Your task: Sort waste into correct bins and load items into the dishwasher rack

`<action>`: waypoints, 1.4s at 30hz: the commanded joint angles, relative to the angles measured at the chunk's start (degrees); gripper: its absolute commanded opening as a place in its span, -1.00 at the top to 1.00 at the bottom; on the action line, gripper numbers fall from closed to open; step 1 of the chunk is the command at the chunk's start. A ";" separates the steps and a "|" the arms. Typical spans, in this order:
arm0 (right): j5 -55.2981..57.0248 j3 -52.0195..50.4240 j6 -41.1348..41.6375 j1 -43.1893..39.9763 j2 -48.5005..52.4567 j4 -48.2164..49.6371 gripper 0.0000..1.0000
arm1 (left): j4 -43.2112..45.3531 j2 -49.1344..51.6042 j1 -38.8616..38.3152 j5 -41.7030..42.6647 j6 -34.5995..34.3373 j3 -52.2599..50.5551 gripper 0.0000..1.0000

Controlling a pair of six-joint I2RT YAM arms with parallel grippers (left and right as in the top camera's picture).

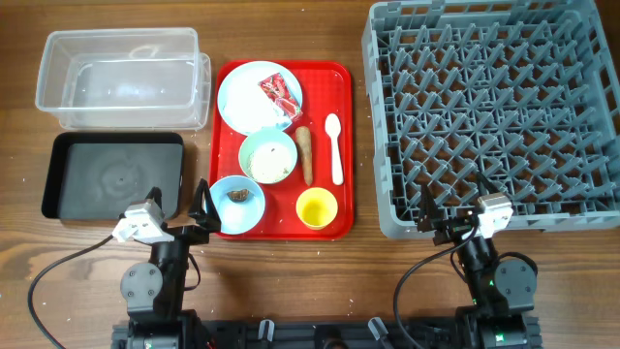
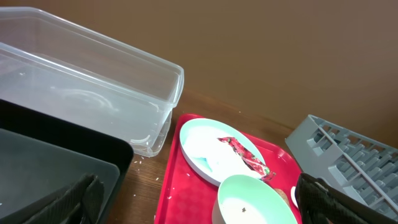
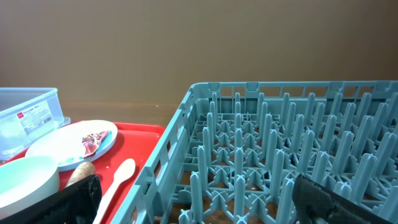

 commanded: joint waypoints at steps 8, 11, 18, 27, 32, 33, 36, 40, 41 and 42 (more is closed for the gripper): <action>5.29 -0.07 -0.37 -0.24 0.11 -0.07 -0.99 | -0.28 -0.42 -0.33 0.26 0.94 -0.28 -1.00; 5.42 -0.07 -0.37 -0.24 0.11 -0.02 -0.99 | -0.28 -0.42 -0.33 0.28 0.90 -0.28 -1.00; 3.91 -0.04 -0.87 -0.24 0.11 6.51 -1.00 | -0.11 -0.42 -0.33 0.28 0.94 -0.28 -1.00; 3.91 4.68 -2.34 -0.24 1.20 8.11 -0.99 | 3.98 1.42 -0.33 0.76 1.18 4.74 -1.00; 3.85 13.44 -7.37 -0.24 13.05 8.13 -0.99 | 4.04 12.81 -0.33 1.84 1.18 14.32 -1.00; 3.87 16.09 -8.39 -0.24 16.55 8.15 -1.00 | 4.04 16.15 -0.33 2.10 1.27 16.79 -1.00; 3.52 26.10 -9.40 -0.24 28.85 6.67 -0.99 | 3.04 28.17 -0.33 6.34 4.15 25.31 -0.99; 0.76 39.30 -9.44 -0.24 41.94 -1.03 -0.99 | -6.05 48.54 -0.39 8.31 4.17 42.42 -0.99; 0.31 43.15 -9.44 -0.24 44.48 -4.44 -0.99 | -10.54 54.18 -0.52 9.16 4.17 48.52 -0.99; -0.07 48.48 -9.44 -0.24 48.02 -9.46 -0.99 | -14.86 59.14 -1.01 9.18 4.20 53.99 -1.00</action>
